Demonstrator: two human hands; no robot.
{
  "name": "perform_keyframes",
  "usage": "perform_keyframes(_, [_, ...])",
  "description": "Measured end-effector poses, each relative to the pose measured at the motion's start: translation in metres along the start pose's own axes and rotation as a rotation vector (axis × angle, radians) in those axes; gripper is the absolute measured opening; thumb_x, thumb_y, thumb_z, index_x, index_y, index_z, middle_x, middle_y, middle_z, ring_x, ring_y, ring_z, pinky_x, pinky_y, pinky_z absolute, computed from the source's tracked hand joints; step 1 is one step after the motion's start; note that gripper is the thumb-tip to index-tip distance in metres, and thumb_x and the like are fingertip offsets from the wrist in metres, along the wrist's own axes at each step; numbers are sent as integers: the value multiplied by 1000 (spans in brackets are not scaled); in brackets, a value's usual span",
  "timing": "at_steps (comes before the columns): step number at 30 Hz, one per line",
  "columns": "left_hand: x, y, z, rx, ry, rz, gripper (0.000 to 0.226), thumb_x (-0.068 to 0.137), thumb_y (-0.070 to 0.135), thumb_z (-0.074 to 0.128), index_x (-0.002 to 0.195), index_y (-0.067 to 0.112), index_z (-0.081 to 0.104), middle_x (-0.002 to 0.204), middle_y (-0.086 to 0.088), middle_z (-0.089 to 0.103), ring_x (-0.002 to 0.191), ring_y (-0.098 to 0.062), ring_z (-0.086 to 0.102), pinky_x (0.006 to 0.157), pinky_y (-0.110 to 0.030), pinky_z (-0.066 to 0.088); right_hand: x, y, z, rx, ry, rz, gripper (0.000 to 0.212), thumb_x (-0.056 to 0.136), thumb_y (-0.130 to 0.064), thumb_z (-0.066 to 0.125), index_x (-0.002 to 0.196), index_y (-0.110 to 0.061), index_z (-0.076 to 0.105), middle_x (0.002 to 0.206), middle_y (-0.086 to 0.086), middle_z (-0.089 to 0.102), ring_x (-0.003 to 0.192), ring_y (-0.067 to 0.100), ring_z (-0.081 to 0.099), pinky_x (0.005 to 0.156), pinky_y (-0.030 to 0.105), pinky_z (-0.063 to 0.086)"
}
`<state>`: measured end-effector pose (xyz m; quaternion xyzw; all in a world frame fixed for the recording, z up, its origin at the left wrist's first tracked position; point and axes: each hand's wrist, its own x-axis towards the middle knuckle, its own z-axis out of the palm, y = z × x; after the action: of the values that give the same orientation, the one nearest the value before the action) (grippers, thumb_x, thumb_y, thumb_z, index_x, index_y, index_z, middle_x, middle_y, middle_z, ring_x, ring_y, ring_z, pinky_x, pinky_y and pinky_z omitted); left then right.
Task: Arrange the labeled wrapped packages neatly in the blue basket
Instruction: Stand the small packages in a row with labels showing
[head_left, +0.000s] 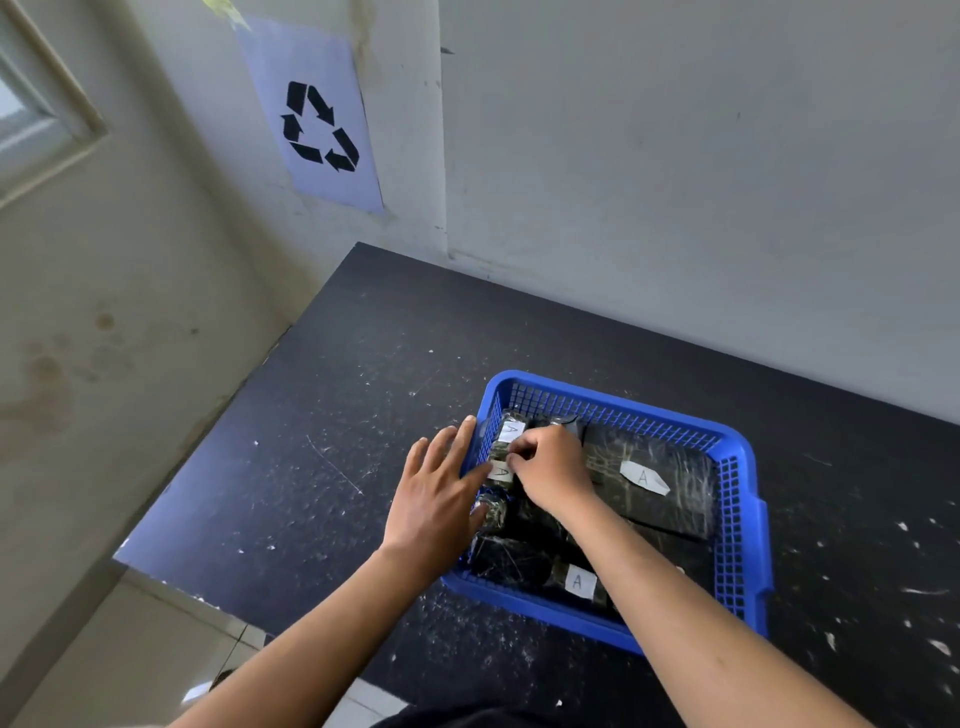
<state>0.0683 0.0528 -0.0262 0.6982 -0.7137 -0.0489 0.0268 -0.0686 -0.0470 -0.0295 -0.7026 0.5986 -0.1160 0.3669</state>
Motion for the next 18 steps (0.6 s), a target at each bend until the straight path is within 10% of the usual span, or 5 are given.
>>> perform_keyframes(8, [1, 3, -1, 15, 34, 75, 21, 79, 30, 75, 100, 32, 73, 156, -17, 35, 140, -39, 36, 111, -56, 34, -17, 13, 8, -321, 28, -298, 9, 82, -20, 78, 88, -15, 74, 89, -1, 63, 82, 20, 61, 63, 30, 45])
perform_keyframes(14, [10, 3, 5, 116, -104, 80, 30, 95, 36, 42, 116, 36, 64, 161, -10, -24, 149, -35, -13, 118, -56, -4, -28, 19, 9, -591, 22, -451, 12, 94, -19, 65, 95, -15, 75, 103, 1, 64, 94, 21, 57, 77, 36, 55])
perform_keyframes(18, [12, 3, 3, 166, -141, 94, 31, 92, 33, 45, 119, 35, 62, 160, -12, -27, 148, -36, -13, 117, -57, -8, -35, 24, -7, -437, 84, -367, 31, 83, -29, 76, 113, -23, 70, 114, -5, 61, 104, 19, 54, 92, 38, 46])
